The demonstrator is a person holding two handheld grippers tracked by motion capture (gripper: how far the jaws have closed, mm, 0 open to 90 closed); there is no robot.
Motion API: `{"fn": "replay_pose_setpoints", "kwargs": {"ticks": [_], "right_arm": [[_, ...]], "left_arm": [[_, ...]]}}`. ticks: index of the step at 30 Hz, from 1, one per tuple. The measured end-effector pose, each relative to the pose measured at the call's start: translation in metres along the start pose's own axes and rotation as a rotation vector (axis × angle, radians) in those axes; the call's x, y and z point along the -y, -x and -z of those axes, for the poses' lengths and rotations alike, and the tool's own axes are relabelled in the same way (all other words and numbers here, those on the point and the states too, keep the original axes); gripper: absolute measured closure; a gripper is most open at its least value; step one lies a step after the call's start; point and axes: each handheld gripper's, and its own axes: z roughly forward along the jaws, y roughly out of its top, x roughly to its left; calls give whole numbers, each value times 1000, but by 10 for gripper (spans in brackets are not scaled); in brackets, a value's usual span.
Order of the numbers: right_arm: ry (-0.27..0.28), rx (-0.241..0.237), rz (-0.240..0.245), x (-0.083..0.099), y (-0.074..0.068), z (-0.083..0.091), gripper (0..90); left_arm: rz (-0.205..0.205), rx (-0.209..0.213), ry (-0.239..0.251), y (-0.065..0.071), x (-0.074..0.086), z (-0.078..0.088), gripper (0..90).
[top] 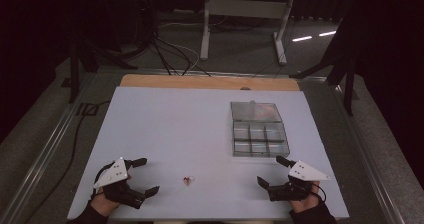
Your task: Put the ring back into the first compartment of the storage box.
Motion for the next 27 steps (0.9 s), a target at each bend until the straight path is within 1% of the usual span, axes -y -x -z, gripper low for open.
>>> {"fn": "replay_pose_setpoints", "kwargs": {"ticks": [3,6,10,17,19,23,25,27], "right_arm": [[7,-7,-4,0,0,0,0],[19,-11,-4,-2,0,2,0],[14,0,-12,-2,1,2,0],[6,2,9,-2,-1,2,0],[8,2,8,-2,-1,2,0],[14,2,8,-3,-1,3,0],[15,9,12,-3,-2,4,0],[17,12,9,-3,-2,6,0]], "left_arm": [[9,0,-1,0,0,1,4],[21,5,9,-1,0,2,4],[21,1,3,-2,0,2,4],[11,14,-13,-1,0,0,4],[8,8,-16,-1,0,-1,4],[15,18,-12,-1,0,0,4],[21,11,-12,-1,-2,-1,4],[29,18,-1,0,-4,0,4]]}}
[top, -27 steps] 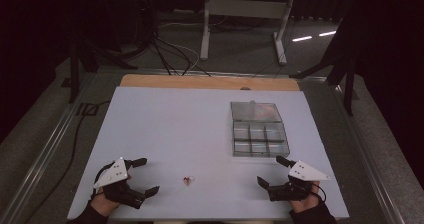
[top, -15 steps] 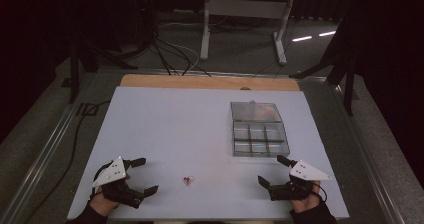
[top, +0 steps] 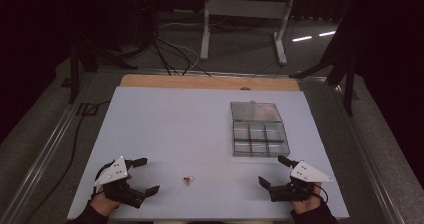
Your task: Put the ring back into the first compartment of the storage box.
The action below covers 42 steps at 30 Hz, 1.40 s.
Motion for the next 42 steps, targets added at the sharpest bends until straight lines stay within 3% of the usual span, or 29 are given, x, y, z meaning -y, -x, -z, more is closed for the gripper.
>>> {"fn": "replay_pose_setpoints", "kwargs": {"ticks": [8,25,28,35,42], "right_arm": [[5,3,-12,0,1,1,0],[6,-11,-18,0,-1,0,0],[6,-11,-16,0,-2,0,0],[8,-12,-19,0,-1,1,0],[16,-10,-22,0,-1,2,0]], "left_arm": [[11,-2,40,3,-12,4,4],[-5,-16,46,15,-36,-8,4],[6,-4,53,22,-39,-15,4],[14,-33,27,35,-43,-32,4],[22,-63,13,39,-41,-43,5]]}}
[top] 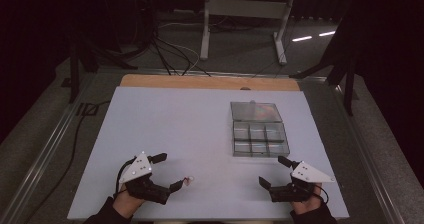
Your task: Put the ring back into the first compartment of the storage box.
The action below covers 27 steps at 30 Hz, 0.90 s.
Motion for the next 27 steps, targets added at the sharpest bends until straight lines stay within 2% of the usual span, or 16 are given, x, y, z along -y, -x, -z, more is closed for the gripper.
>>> {"fn": "replay_pose_setpoints", "kwargs": {"ticks": [2,4,9,11,13,14,16,23,27], "right_arm": [[-1,3,6,0,0,0,0],[0,1,1,0,0,0,0],[-3,1,6,0,0,0,0],[-1,0,2,0,0,0,0],[-1,1,3,0,0,0,0],[-2,1,3,0,0,0,0],[-2,0,-3,0,1,0,0],[-2,1,-3,0,0,0,0],[-2,0,-7,0,1,0,0]], "left_arm": [[-7,-12,-9,2,2,-3,5],[8,-23,-20,3,3,-7,5],[-7,-49,-48,7,7,-15,4],[11,-59,-48,8,9,-18,5],[12,-67,-54,9,10,-19,5],[10,-93,-66,12,12,-23,5],[17,-90,-73,13,13,-25,5],[2,-83,-117,17,19,-33,5],[5,-96,-146,18,21,-37,5]]}}
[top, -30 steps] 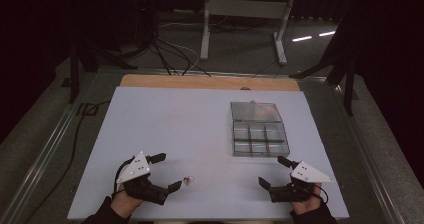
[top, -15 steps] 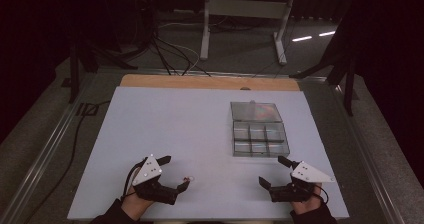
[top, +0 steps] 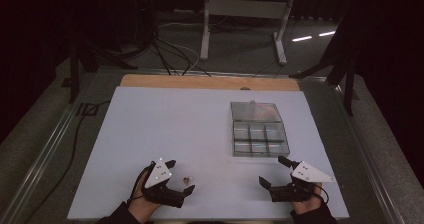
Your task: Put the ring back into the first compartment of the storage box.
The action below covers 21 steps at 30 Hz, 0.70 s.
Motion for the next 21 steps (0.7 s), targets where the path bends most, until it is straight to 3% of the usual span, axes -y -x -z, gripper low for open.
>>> {"fn": "replay_pose_setpoints", "kwargs": {"ticks": [5,8,15,21], "right_arm": [[1,0,-1,0,0,0,0],[1,-1,1,0,0,0,0],[1,-3,1,0,0,0,0],[2,-8,0,0,1,0,0]], "left_arm": [[8,15,-31,0,3,-4,5],[-9,27,-50,2,4,-7,5],[21,51,-133,3,4,-13,6],[8,54,-203,6,5,-17,6]]}}
